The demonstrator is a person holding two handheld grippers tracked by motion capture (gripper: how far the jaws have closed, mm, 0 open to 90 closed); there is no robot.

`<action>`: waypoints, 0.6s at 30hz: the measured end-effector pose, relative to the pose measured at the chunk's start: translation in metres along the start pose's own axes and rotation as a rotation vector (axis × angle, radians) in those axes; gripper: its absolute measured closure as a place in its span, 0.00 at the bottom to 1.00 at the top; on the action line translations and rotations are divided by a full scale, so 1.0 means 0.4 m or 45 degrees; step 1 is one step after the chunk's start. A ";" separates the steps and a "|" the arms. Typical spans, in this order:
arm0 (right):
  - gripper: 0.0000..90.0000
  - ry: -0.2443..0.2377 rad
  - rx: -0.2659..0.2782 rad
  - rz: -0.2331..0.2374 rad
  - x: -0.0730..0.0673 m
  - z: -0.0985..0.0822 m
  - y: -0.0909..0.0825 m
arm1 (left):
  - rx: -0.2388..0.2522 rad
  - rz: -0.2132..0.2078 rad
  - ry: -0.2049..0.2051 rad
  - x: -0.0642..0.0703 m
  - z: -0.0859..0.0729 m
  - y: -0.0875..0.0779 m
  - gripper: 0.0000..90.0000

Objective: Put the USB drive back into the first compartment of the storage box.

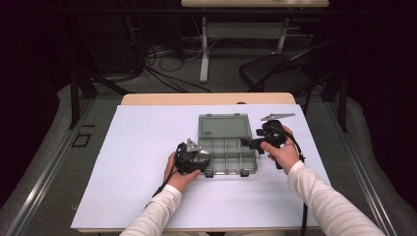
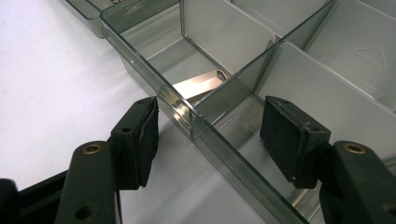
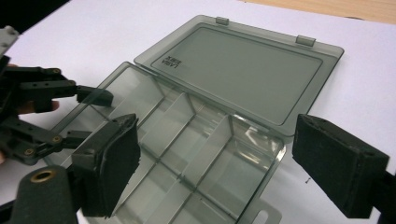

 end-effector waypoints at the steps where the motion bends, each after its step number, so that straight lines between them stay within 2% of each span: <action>1: 0.16 -0.010 -0.012 -0.022 0.001 0.006 0.003 | 0.005 0.003 -0.002 0.000 0.000 0.001 0.41; 7: 0.16 -0.074 -0.073 -0.072 0.007 0.035 0.017 | 0.008 0.007 -0.004 0.000 0.000 0.001 0.41; 13: 0.19 -0.073 -0.095 -0.123 0.031 0.060 0.034 | 0.008 0.006 -0.004 0.001 0.000 0.001 0.41; 18: 0.26 -0.039 -0.109 -0.160 0.055 0.076 0.049 | 0.008 0.009 -0.005 0.001 0.000 0.001 0.42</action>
Point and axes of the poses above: each handheld gripper's, and its own axes: y roughly forward along the jaws, z roughly out of its top, x roughly to its right, the point moved 3 cm from there along y, roughly forward along the jaws, and after that the axes turned 9 degrees about z, right-handed, at the moved point
